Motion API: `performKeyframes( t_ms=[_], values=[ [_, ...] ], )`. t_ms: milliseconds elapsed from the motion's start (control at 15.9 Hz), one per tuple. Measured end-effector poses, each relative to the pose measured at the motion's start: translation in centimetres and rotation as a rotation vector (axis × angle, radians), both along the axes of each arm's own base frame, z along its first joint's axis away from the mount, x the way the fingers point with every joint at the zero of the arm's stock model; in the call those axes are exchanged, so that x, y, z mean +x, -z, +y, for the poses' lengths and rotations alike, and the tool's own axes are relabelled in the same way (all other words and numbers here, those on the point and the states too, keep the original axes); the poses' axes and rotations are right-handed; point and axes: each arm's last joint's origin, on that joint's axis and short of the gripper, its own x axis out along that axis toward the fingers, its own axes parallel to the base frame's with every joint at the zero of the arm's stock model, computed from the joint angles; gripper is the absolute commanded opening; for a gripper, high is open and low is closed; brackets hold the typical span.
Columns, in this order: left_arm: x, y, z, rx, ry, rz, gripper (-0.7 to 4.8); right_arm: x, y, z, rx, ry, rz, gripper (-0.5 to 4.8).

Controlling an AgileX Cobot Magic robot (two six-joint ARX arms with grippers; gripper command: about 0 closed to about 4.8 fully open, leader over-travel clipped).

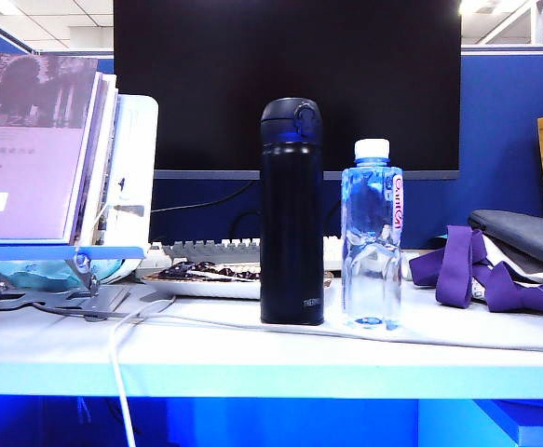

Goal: Pick up the mineral water bottle and place it vertically to the right of the black thermos cup.

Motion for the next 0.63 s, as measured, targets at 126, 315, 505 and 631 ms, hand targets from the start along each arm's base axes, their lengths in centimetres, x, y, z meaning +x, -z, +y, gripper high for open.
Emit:
performKeyframes(
  t_ms=[126,315,505,631],
  values=[
    [0.0,0.0,0.0,0.0,0.0,0.0,-0.03,0.8,2.1,0.4,-0.026,0.0,0.045,-0.05],
    [0.0,0.0,0.0,0.0,0.0,0.0,-0.03,2.4,7.9,0.7,-0.005,0.057,0.055,0.05],
    [0.0,0.0,0.0,0.0,0.0,0.0,-0.03,2.6,12.2,0.2,0.029,0.101,0.097,0.13],
    [0.0,0.0,0.0,0.0,0.0,0.0,-0.03,2.9,13.3,0.0,0.093,0.113,0.129,0.13]
  ],
)
